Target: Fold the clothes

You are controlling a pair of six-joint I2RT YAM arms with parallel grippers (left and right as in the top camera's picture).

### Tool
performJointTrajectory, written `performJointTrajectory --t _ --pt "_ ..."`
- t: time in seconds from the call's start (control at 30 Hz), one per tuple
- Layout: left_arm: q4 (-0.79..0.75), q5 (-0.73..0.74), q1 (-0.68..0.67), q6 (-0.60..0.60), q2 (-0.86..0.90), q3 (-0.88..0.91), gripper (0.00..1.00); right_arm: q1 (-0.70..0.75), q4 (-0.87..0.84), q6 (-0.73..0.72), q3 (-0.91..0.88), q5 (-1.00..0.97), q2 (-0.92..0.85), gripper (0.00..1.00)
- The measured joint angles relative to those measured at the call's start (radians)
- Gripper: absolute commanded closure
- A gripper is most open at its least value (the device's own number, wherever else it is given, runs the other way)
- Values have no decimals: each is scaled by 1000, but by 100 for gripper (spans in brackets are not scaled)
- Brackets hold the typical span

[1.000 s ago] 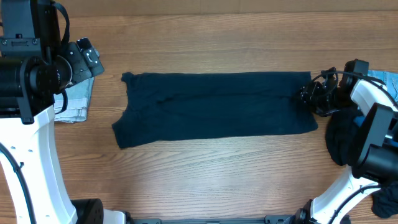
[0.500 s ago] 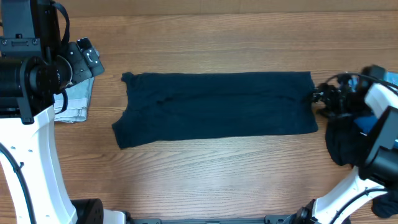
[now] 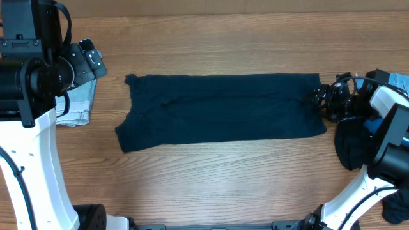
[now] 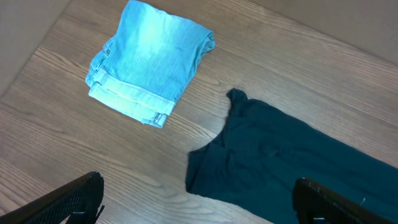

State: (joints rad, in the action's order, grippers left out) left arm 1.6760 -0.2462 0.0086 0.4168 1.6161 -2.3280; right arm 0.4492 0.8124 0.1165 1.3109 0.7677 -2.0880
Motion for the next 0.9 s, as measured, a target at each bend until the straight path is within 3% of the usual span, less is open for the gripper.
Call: performJointTrajectory --t 0.07,0.13,0.6,0.77,0.9 --pt "0 0 0 0 0 0 0 -1 -3 2 0 2 -6 50" --pt "0 0 0 0 0 0 0 -7 -9 -6 -2 -12 -19 59" --pt "0 0 0 0 0 0 0 -11 -11 -65 -2 -93 -29 96" --pt "0 0 0 0 0 0 0 -13 -1 -82 -2 -116 -24 96" --pt "0 0 0 0 0 0 0 -27 20 -150 -5 -263 24 96"
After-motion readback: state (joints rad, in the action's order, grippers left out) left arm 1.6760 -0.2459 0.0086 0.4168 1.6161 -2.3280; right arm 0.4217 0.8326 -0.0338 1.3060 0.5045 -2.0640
